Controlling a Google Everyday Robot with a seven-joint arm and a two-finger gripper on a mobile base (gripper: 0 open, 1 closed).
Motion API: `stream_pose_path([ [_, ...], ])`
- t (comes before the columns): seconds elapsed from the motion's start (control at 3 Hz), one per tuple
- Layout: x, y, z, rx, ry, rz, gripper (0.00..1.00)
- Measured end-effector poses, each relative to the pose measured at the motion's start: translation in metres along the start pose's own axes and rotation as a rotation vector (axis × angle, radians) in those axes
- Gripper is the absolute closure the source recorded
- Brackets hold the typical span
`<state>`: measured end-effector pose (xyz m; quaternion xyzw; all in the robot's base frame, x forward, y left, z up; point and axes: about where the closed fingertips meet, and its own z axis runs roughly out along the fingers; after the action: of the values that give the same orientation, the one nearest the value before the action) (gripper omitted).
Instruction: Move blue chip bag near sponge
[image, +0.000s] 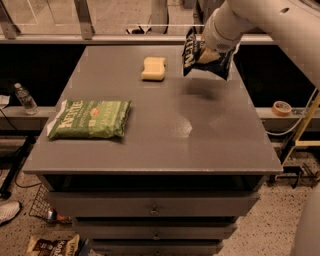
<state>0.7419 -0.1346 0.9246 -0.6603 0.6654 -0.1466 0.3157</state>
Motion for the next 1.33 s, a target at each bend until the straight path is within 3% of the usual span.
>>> stream_pose_path([
  [1.0,-0.03,-0.009,0.052,-0.091,-0.18,0.018,1.0],
  [1.33,-0.03,-0.008,0.054,-0.093,-0.18,0.018,0.82],
])
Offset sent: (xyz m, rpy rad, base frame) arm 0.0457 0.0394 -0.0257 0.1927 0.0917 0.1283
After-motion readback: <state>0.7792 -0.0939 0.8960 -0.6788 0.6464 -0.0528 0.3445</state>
